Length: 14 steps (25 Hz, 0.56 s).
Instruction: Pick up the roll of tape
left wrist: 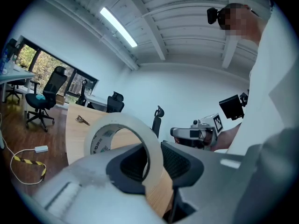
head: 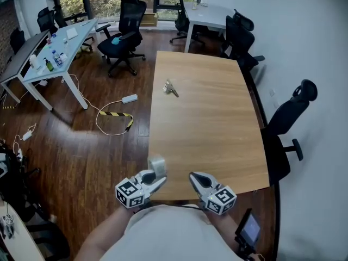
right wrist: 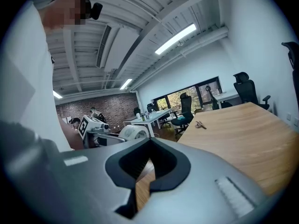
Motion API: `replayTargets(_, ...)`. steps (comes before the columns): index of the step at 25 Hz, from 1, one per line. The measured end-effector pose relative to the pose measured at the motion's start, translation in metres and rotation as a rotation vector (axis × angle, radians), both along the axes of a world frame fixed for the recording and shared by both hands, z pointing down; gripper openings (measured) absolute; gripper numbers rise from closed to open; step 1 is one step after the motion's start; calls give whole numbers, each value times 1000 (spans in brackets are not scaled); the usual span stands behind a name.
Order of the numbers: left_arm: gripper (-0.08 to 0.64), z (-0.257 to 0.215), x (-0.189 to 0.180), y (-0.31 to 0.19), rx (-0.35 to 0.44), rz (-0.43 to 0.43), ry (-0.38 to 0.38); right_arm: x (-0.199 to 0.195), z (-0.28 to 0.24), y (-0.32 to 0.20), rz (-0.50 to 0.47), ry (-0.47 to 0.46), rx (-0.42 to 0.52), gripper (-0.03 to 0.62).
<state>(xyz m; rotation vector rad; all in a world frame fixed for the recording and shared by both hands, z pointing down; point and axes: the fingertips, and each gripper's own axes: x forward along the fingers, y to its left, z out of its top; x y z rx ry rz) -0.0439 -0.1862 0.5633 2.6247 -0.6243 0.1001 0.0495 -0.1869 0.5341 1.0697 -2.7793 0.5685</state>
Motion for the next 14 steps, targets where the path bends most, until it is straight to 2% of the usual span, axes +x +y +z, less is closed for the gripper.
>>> replayTargets(14,103,8,1,-6,-26,-13,-20,-4,9,-9,-31,-3,-10,5)
